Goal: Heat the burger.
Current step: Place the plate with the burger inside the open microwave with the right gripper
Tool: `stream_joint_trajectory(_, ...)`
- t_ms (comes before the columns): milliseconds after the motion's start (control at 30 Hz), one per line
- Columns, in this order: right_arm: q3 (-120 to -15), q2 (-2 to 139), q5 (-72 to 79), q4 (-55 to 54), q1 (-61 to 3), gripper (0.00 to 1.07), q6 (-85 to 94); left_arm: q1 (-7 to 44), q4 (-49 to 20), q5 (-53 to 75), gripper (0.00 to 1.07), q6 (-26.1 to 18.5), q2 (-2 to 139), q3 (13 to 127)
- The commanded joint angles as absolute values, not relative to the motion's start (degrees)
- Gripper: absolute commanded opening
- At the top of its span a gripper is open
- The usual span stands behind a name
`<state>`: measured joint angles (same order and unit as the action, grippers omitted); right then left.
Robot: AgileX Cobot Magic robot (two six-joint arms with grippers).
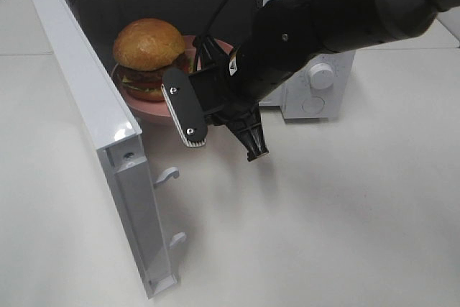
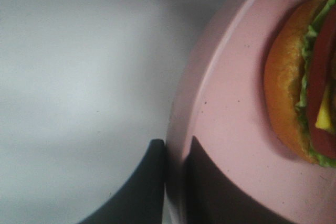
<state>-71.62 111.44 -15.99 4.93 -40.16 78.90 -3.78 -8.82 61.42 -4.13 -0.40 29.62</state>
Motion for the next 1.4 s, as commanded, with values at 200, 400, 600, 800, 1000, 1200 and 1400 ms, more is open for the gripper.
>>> stream_joint_trajectory(200, -79.93, 116.31, -14.09, 5.33, -39.71, 0.06, 73.80, -3.61, -9.05, 61.36, 1.00, -4.13, -0.97, 29.51)
stream_joint_trajectory(400, -86.34, 120.89, -16.27, 6.02, -38.79, 0.06, 70.47, -3.61, -9.05, 61.36, 1.00, -4.13, -0.97, 29.51)
stream_joint_trajectory(600, -94.48, 125.59, -19.42, 12.43, -38.33, 0.07, 63.31, -3.61, -9.05, 61.36, 1.00, -4.13, -0.97, 29.51)
stream_joint_trajectory(800, -102.90, 130.46, -22.23, 12.95, -36.78, 0.07, 58.50, -3.61, -9.05, 61.36, 1.00, -4.13, -0.97, 29.51)
stream_joint_trajectory(1000, -106.97, 133.16, -24.52, 15.30, -36.27, 0.08, 56.95, -3.61, -9.05, 61.36, 1.00, -4.13, -0.97, 29.51)
stream_joint_trajectory(1200, -110.18, 135.22, -24.92, 16.44, -35.47, 0.08, 54.09, -3.61, -9.05, 61.36, 1.00, -4.13, -0.97, 29.51)
stream_joint_trajectory(1400, -110.75, 135.39, -24.64, 16.90, -34.84, 0.08, 54.09, -3.61, -9.05, 61.36, 1.00, -4.13, -0.97, 29.51)
